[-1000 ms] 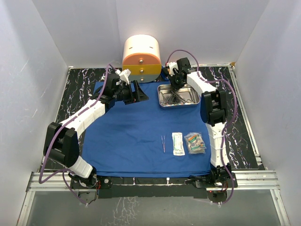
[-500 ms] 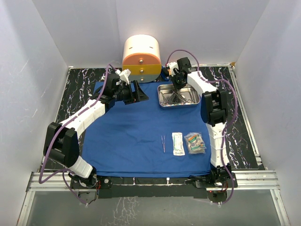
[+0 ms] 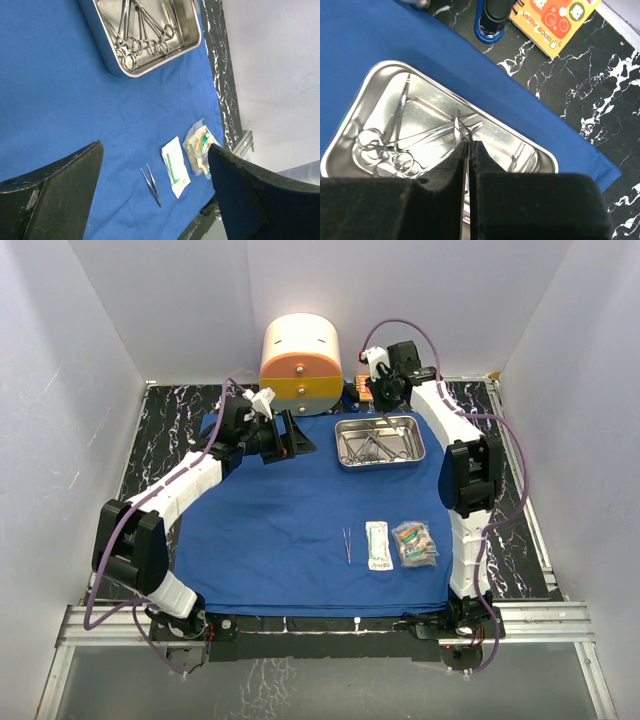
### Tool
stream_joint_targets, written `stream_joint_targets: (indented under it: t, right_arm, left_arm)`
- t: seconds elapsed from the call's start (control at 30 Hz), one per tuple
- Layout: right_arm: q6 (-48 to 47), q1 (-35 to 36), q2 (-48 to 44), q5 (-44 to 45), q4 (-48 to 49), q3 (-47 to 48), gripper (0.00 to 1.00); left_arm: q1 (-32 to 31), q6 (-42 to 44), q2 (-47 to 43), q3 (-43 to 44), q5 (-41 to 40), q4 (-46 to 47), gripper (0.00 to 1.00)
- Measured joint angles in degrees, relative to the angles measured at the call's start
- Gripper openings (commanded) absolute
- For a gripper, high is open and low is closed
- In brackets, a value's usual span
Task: Open and lay out the surgical kit
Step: Pick up the medical item from the container.
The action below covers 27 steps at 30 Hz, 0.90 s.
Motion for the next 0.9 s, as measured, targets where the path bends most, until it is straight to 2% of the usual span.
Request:
stream_joint_targets:
  t: [0.2,0.33,0.73,0.9]
  right_arm:
    - [6.1,-0.1,-4.0,-4.5,1.0,-0.6,0.00]
    - [13.6,0.3,-10.2,-8.2,6.3,-6.4,0.00]
    - [39.6,1.5,-26.3,-11.8,30.0,-29.4,0.00]
    - [46.5,1.8,-27.9,-10.7,33.5,-30.7,0.00]
  left_arm:
    - [3.0,-4.5,0.6,-3.4,2.2,1.9,0.86]
    - [4.1,-3.9,2.3,-2.8,1.4,0.3,0.88]
    - [2.6,4.7,11.6,17.3,-0.6,-7.5,0.84]
    - [-2.5,8.0,16.3,25.1,-2.5,-10.8,0.82]
